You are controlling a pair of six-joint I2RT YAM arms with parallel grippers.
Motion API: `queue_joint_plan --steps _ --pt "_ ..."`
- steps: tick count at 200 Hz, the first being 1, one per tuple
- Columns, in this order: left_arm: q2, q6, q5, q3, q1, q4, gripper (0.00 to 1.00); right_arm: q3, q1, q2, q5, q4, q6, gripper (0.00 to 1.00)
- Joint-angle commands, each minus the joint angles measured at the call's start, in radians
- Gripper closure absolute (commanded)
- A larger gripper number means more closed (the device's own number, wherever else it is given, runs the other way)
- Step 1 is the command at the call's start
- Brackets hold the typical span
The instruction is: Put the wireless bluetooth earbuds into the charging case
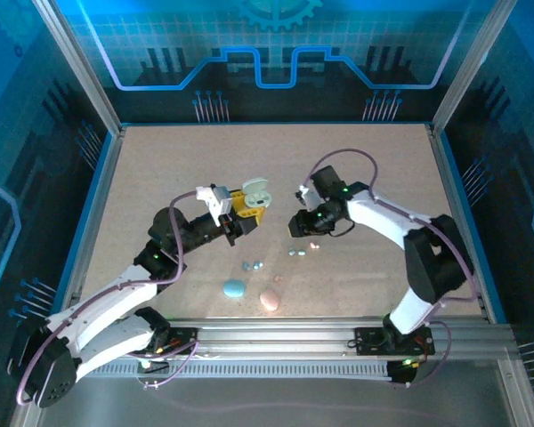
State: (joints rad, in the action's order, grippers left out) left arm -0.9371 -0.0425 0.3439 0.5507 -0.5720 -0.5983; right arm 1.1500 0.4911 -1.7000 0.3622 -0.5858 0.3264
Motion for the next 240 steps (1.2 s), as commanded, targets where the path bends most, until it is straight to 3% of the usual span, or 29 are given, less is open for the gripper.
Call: queue_joint_plan --steps 1,86,240 --pt "0.021 0.024 -0.001 0.005 0.005 0.022 0.69 0.089 0.034 -0.082 -0.031 -0.054 -0.058 0.60" --pt "0.019 0.021 0.016 0.012 0.004 0.040 0.69 0.195 0.069 -0.272 -0.003 -0.098 -0.073 0.64" --pt "0.015 0.028 0.014 0.017 0.004 0.057 0.69 0.110 0.098 -0.256 -0.021 -0.115 -0.030 0.64"
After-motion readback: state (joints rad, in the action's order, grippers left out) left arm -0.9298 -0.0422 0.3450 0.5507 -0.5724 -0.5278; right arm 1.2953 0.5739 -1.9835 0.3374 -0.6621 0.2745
